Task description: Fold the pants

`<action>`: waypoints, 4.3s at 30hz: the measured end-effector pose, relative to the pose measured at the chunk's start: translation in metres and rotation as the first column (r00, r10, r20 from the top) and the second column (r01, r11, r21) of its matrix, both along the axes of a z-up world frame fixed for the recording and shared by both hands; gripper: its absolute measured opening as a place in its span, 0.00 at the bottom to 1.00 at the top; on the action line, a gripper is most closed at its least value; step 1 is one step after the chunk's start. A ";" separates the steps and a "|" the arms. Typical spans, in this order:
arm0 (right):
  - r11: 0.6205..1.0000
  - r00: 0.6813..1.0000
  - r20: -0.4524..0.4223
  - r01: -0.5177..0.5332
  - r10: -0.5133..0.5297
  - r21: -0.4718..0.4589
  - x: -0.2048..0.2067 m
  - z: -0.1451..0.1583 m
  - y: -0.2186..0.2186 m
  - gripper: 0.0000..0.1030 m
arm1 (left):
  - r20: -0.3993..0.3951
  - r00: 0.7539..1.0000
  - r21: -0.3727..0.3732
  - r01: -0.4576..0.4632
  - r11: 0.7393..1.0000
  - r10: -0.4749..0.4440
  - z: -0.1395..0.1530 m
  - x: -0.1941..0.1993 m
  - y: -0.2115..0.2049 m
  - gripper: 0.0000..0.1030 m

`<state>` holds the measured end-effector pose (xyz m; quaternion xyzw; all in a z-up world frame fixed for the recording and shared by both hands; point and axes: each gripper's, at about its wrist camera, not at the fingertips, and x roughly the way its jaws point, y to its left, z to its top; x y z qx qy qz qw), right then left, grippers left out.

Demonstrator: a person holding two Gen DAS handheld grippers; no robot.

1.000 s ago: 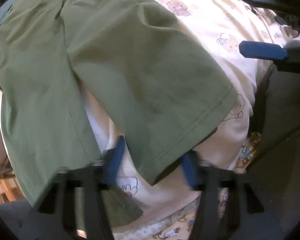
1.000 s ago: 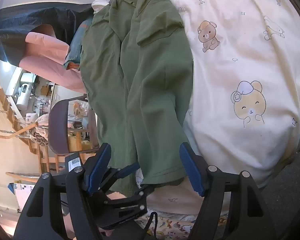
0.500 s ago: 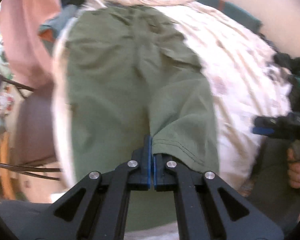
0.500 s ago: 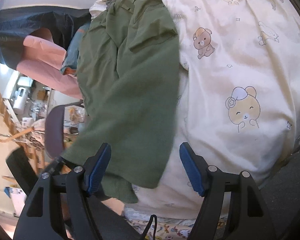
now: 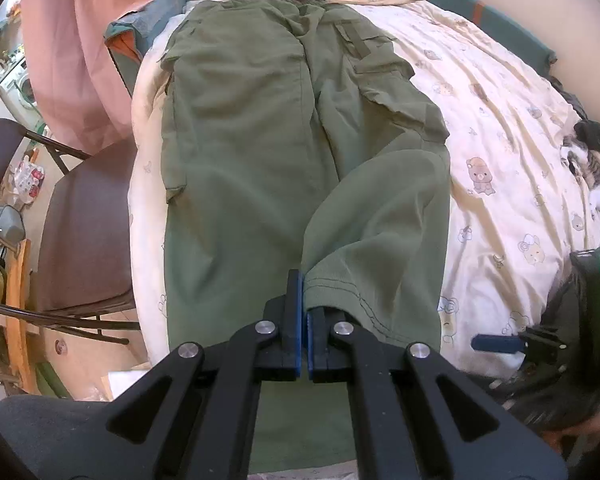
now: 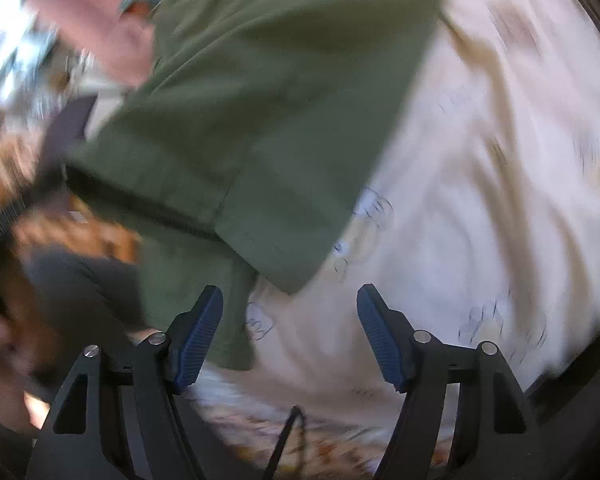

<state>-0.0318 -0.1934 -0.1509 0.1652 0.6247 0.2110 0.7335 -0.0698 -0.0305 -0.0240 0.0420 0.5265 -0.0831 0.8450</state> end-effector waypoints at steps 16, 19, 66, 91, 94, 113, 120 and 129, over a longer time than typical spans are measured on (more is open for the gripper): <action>0.983 0.959 0.249 -0.096 0.134 -0.159 0.036 0.019 0.079 0.61 | -0.072 0.997 -0.074 0.011 0.997 -0.017 -0.006 0.009 -0.008 0.00; 0.985 0.953 0.291 -0.033 0.082 -0.170 0.039 0.020 0.077 0.61 | -0.103 0.995 -0.107 -0.012 0.994 0.001 -0.007 0.014 -0.005 0.00; 0.839 0.934 0.268 -0.057 0.237 -0.542 -0.060 0.126 -0.107 0.00 | -0.133 0.919 -0.137 0.354 0.925 -0.371 -0.010 -0.088 -0.090 0.00; 0.917 0.975 0.217 0.043 0.048 -0.397 -0.033 0.104 -0.151 0.00 | -0.259 0.938 -0.392 0.115 0.913 -0.230 -0.101 -0.001 -0.161 0.00; 0.908 0.974 0.215 0.024 0.073 -0.418 -0.035 0.107 -0.152 0.00 | -0.223 0.952 -0.444 0.092 0.891 -0.210 -0.071 -0.009 -0.122 0.00; 0.948 0.964 0.234 -0.053 0.131 -0.313 -0.039 0.126 -0.111 0.00 | -0.256 0.943 -0.306 0.128 0.944 -0.211 -0.060 -0.046 -0.096 0.68; 0.968 0.963 0.253 -0.031 0.097 -0.250 -0.035 0.139 -0.111 0.00 | -0.130 0.928 -0.283 0.303 0.910 -0.350 -0.030 -0.059 -0.144 0.69; 0.978 0.962 0.254 -0.046 0.098 -0.203 -0.028 0.142 -0.102 0.00 | -0.043 0.933 -0.311 0.327 0.892 -0.357 -0.003 -0.045 -0.167 0.69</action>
